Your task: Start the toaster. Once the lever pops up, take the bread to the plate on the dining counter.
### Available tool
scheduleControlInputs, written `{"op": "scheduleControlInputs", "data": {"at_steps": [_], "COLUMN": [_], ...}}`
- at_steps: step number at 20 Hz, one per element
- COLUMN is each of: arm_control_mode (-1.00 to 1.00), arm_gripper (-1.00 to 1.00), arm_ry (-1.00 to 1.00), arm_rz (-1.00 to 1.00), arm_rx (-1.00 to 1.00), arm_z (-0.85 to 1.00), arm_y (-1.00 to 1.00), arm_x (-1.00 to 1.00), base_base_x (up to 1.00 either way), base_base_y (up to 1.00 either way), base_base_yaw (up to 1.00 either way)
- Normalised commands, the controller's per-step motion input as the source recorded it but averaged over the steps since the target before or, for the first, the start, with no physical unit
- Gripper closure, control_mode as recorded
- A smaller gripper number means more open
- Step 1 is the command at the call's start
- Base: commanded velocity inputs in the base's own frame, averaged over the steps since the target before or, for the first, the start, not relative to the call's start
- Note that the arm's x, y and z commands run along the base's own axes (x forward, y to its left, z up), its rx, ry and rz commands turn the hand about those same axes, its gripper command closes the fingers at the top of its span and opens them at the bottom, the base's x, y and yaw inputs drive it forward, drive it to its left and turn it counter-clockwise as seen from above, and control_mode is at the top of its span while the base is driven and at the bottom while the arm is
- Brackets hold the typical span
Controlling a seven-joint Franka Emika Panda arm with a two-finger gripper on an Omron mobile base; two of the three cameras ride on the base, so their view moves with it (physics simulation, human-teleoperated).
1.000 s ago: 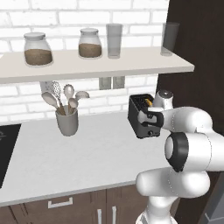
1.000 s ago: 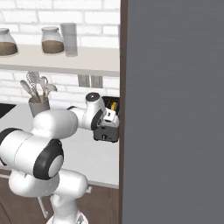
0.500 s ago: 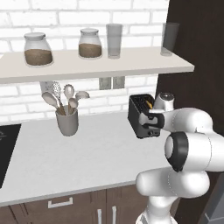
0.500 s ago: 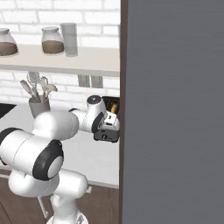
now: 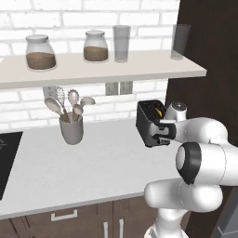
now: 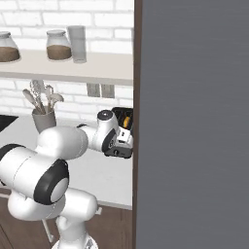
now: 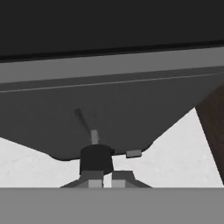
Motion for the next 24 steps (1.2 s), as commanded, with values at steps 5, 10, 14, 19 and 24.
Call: {"op": "scheduleControlInputs", "data": {"at_steps": [5,10,14,19,24], "arm_control_mode": [-1.0,-1.0,-1.0,-1.0,-1.0], "arm_gripper": [1.0,1.0,1.0,1.0,1.0], "arm_ry": [0.0,-0.06,-0.12,-0.11,-0.12], "arm_rz": [0.0,0.01,0.06,0.03,0.0], "arm_rx": [0.0,0.0,0.0,0.0,0.0], "arm_z": [-0.24,0.5,0.99,0.89,0.58], "arm_y": [0.06,0.12,0.28,0.24,0.08], "arm_x": [-0.04,-0.39,-0.32,-0.16,-0.35], "base_base_x": [0.0,0.0,0.0,0.0,0.0], "base_base_y": [0.0,0.0,0.0,0.0,0.0], "base_base_yaw": [0.0,0.0,0.0,0.0,0.0]}}
